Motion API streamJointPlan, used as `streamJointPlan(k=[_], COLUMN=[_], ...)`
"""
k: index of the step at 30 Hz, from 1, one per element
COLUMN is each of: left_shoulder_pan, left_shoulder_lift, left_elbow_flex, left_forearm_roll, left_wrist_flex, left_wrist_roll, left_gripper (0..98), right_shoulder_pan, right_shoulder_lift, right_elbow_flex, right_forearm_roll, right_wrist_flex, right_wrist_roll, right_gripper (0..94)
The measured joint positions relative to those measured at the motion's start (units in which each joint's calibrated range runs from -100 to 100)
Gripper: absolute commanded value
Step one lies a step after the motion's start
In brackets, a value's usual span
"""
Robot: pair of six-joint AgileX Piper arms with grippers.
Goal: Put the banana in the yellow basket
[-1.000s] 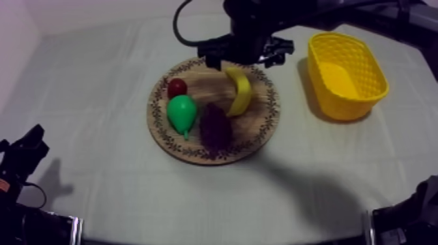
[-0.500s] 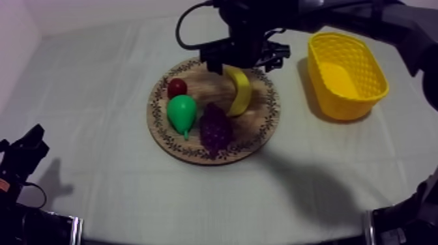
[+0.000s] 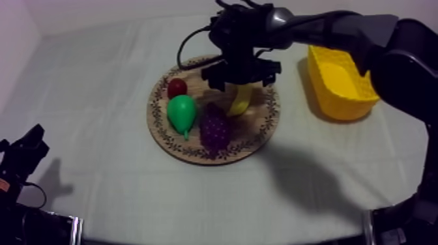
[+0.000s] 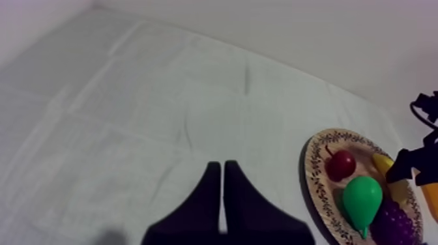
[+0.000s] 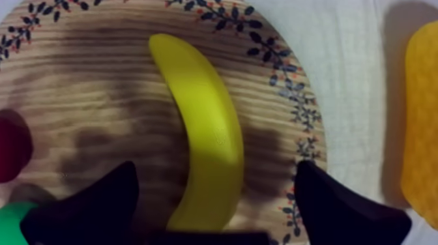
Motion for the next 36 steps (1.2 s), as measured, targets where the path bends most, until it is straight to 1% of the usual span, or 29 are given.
streamJointPlan(k=[6, 11, 20, 24, 29, 36], left_shoulder_pan=[0.0, 0.0, 0.0, 0.0, 0.0, 0.0], left_shoulder_lift=[0.0, 0.0, 0.0, 0.0, 0.0, 0.0], left_elbow_flex=[0.0, 0.0, 0.0, 0.0, 0.0, 0.0], left_forearm_roll=[0.0, 0.0, 0.0, 0.0, 0.0, 0.0], left_wrist_flex=[0.0, 0.0, 0.0, 0.0, 0.0, 0.0], left_wrist_roll=[0.0, 0.0, 0.0, 0.0, 0.0, 0.0], left_gripper=[0.1, 0.1, 0.1, 0.1, 0.1, 0.1], right_shoulder_pan=[0.5, 0.7, 0.7, 0.7, 1.2, 1.7], right_shoulder_lift=[1.6, 1.4, 1.2, 1.2, 1.2, 1.6], right_elbow_flex=[-0.7, -0.7, -1.9, -2.1, -2.1, -2.1], right_forearm_roll=[-0.1, -0.5, -0.9, -1.1, -1.7, -2.2], right_wrist_flex=[-0.5, -0.8, -1.1, -0.8, -1.3, -2.9], right_wrist_roll=[0.2, 0.7, 2.5, 2.6, 3.7, 5.1], right_gripper=[63.1, 61.4, 48.6, 44.8, 40.9, 26.1])
